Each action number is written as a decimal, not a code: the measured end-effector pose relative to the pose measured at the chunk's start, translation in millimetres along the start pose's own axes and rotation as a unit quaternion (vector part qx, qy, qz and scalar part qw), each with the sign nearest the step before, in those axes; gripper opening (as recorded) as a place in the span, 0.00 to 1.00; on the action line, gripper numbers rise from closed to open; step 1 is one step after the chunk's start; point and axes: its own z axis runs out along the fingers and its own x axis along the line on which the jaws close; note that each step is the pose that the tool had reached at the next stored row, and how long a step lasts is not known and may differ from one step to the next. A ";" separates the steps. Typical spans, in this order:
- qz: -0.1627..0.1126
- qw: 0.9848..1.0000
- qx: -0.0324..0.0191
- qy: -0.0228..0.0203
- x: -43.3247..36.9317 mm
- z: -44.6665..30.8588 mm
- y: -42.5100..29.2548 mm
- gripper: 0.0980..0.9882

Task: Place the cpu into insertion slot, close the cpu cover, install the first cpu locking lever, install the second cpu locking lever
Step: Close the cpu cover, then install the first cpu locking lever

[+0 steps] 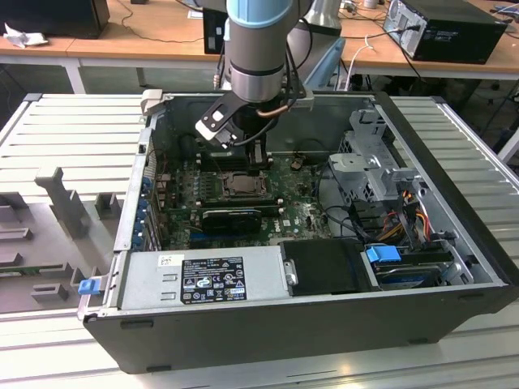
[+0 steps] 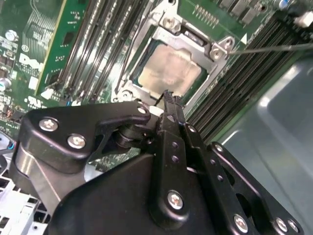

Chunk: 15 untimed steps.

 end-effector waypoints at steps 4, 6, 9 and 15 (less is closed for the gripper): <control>-0.002 1.000 0.000 0.000 0.2 -0.3 -9.4 0.01; -0.002 1.000 0.000 0.000 0.2 -0.5 -11.8 0.01; -0.002 1.000 0.000 0.000 0.3 -0.5 -13.7 0.01; -0.002 1.000 0.000 0.000 0.3 -0.9 -14.7 0.01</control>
